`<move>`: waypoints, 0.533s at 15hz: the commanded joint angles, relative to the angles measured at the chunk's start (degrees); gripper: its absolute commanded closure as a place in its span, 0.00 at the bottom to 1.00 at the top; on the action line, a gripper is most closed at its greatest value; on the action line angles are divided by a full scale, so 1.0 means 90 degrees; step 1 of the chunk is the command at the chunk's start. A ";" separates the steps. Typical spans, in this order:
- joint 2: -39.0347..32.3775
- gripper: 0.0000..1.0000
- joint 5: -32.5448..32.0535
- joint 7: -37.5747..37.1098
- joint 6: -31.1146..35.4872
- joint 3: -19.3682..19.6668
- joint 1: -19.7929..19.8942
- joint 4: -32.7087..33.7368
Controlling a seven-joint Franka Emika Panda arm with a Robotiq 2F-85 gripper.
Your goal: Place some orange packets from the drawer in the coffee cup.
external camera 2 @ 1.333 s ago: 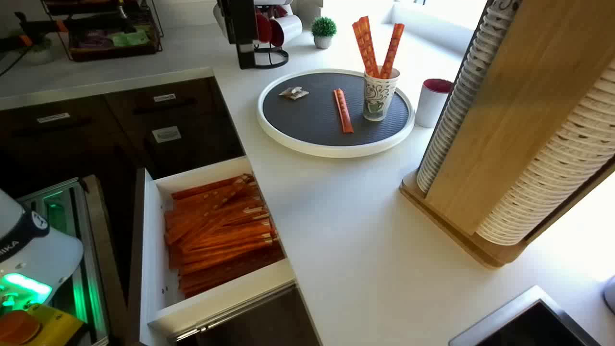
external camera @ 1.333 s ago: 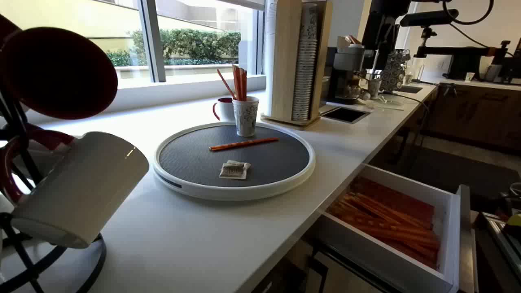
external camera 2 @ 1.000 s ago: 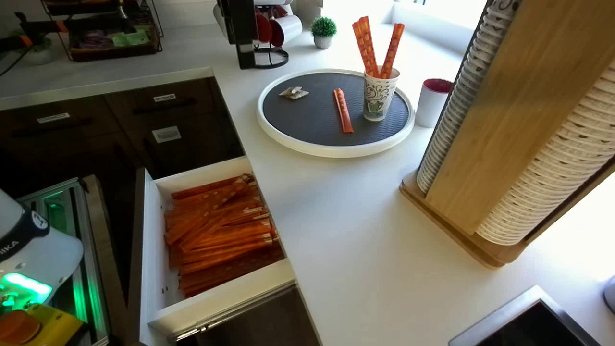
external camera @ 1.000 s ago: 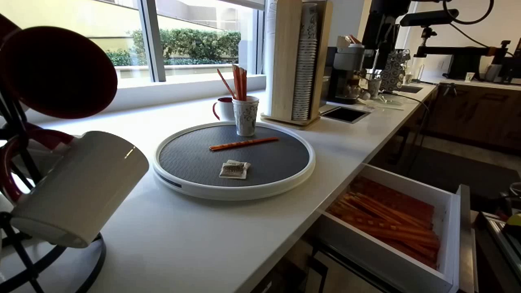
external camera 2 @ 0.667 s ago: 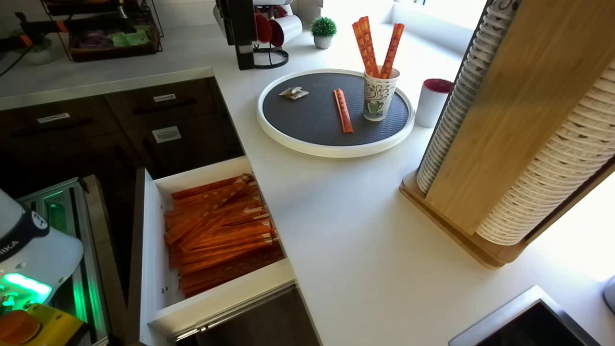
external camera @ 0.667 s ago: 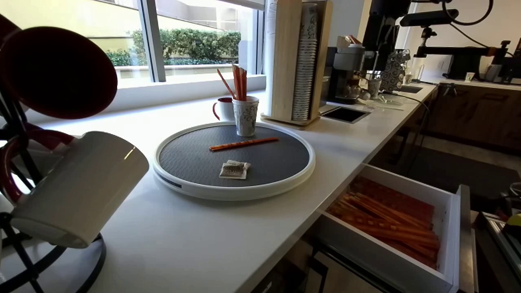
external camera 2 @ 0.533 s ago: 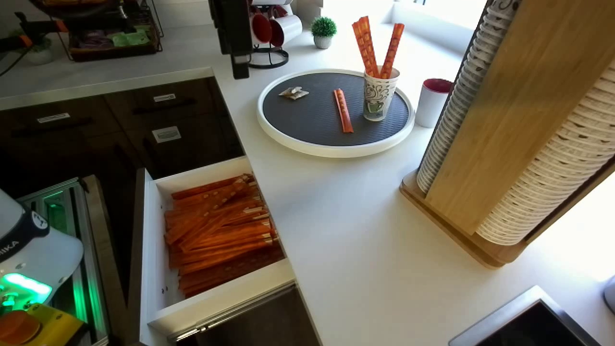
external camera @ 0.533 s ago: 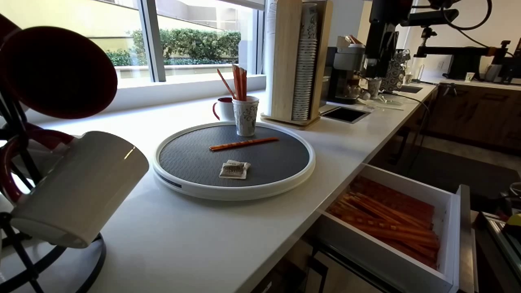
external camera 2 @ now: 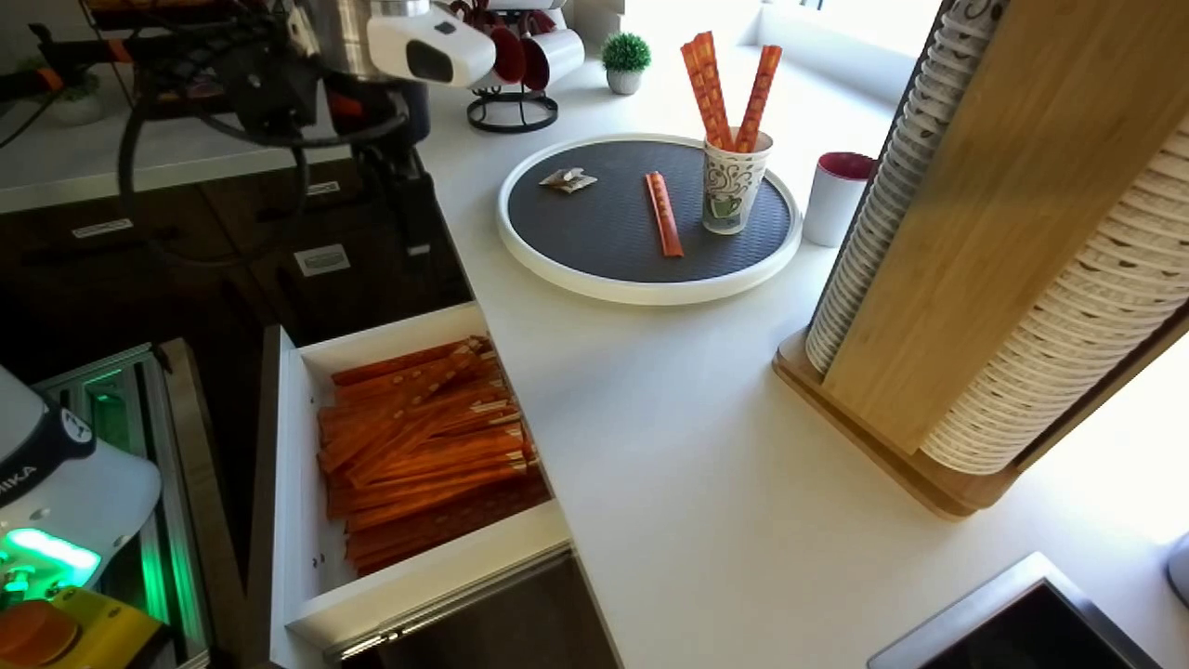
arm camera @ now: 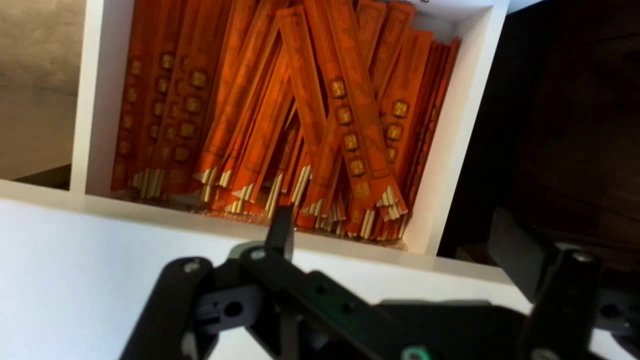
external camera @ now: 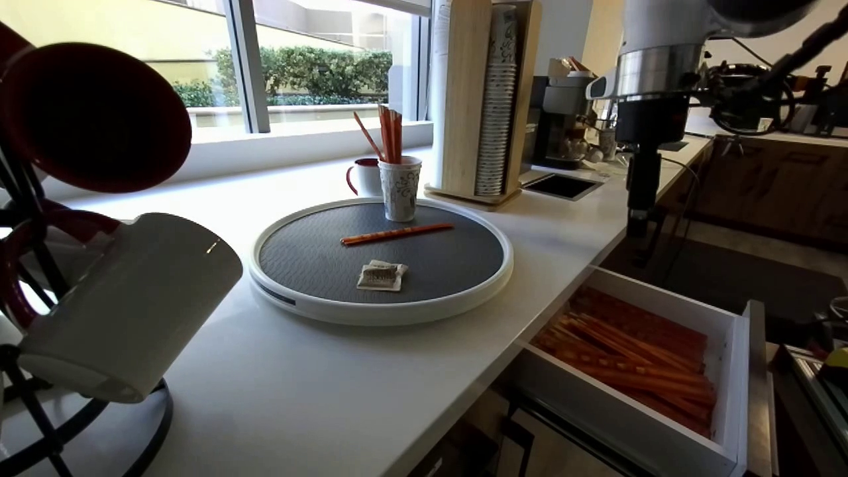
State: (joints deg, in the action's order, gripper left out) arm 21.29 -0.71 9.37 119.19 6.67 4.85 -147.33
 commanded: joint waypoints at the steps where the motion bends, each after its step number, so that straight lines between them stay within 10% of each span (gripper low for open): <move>1: 0.0001 0.00 0.0021 0.0020 0.0082 0.0012 -0.0015 -0.0131; 8: -0.0150 0.00 0.0279 0.0517 0.1356 0.0160 -0.0119 -0.0877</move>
State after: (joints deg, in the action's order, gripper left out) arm 20.78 -0.01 11.03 124.38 6.88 4.57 -150.47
